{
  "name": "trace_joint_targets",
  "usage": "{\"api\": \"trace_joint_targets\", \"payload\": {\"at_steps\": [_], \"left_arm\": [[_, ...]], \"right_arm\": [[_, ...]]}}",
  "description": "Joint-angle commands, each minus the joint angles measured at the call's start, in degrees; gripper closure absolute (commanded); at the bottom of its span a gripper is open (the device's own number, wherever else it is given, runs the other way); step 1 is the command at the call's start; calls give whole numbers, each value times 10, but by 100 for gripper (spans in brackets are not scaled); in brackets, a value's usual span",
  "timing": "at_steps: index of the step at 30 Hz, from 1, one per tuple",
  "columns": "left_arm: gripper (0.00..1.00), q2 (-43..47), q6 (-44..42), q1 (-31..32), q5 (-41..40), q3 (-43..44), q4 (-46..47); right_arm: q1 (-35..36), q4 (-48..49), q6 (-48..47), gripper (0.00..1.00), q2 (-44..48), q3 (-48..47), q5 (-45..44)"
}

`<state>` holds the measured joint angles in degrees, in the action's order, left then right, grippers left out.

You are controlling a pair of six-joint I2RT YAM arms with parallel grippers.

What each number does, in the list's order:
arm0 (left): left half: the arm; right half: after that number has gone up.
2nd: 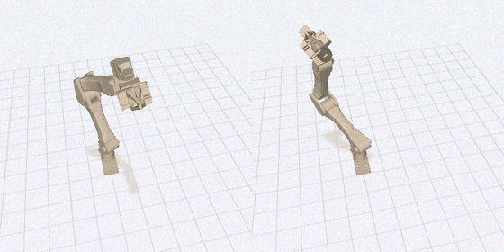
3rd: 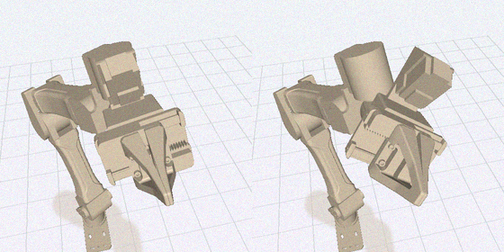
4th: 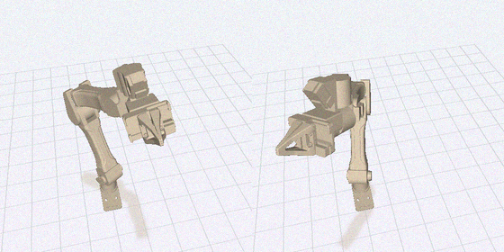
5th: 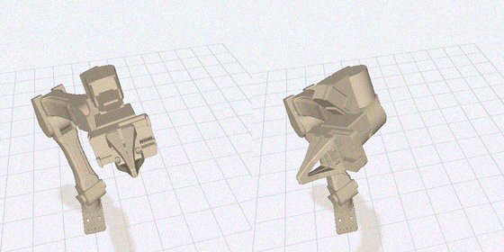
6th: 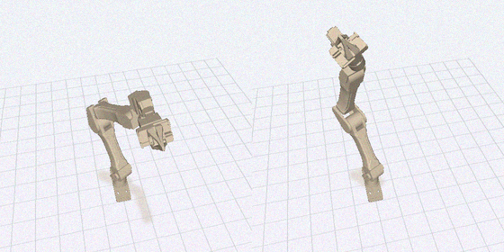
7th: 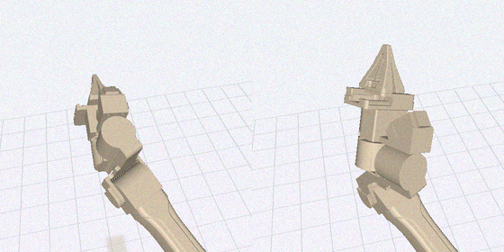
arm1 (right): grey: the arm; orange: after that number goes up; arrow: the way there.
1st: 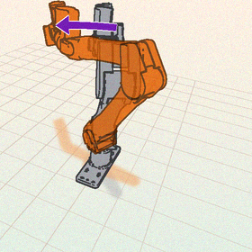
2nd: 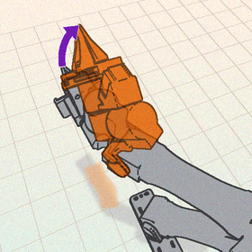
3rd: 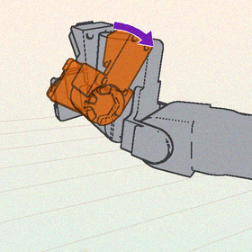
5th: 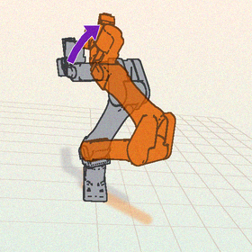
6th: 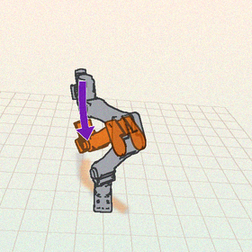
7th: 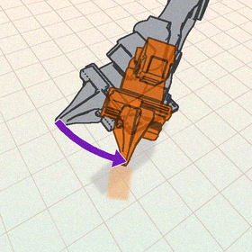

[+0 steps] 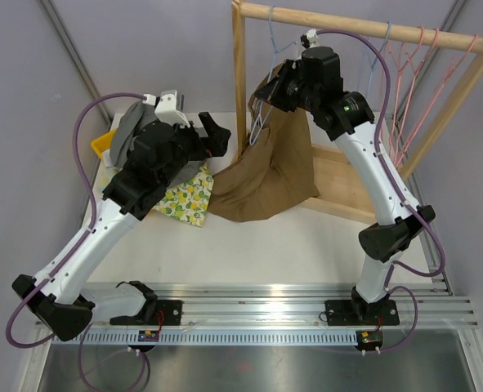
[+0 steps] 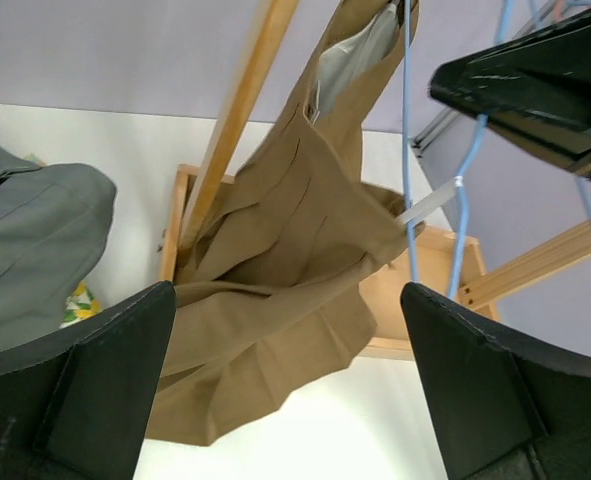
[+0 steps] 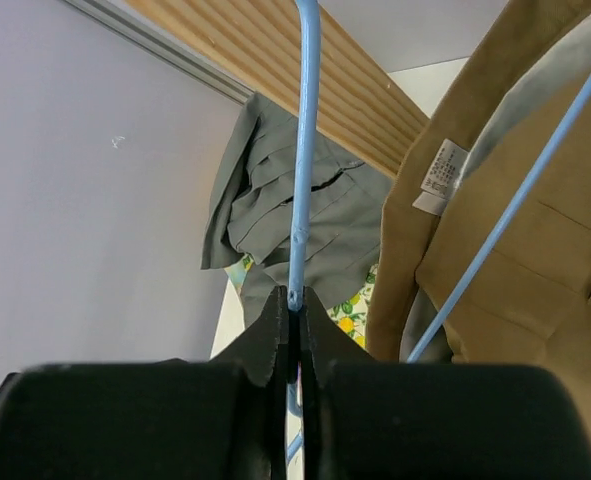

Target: Remove the skirt from the hanger

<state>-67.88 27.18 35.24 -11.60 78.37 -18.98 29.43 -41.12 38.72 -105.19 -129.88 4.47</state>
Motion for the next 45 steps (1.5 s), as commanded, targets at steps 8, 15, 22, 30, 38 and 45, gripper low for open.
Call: {"api": "trace_joint_targets", "payload": {"at_steps": [8, 15, 22, 30, 38, 45], "left_arm": [[1, 77, -31, 3, -9, -1, -3], [1, 102, -81, 48, 140, -23, 35], [1, 114, -96, 133, 144, -118, 147], [1, 75, -116, 198, 118, -182, 295], [1, -5, -131, 230, 69, -114, 338], [37, -45, -139, 231, -40, -72, 371]], "right_arm": [[4, -41, -41, 100, 9, -168, -19], [4, -26, -24, 100, 61, -136, -9], [4, 19, 33, 100, 163, -9, 35], [4, 38, 78, 100, 221, 36, 82], [5, 50, 107, 100, 266, 73, 100], [4, 92, 139, 100, 322, 168, 117]]}}
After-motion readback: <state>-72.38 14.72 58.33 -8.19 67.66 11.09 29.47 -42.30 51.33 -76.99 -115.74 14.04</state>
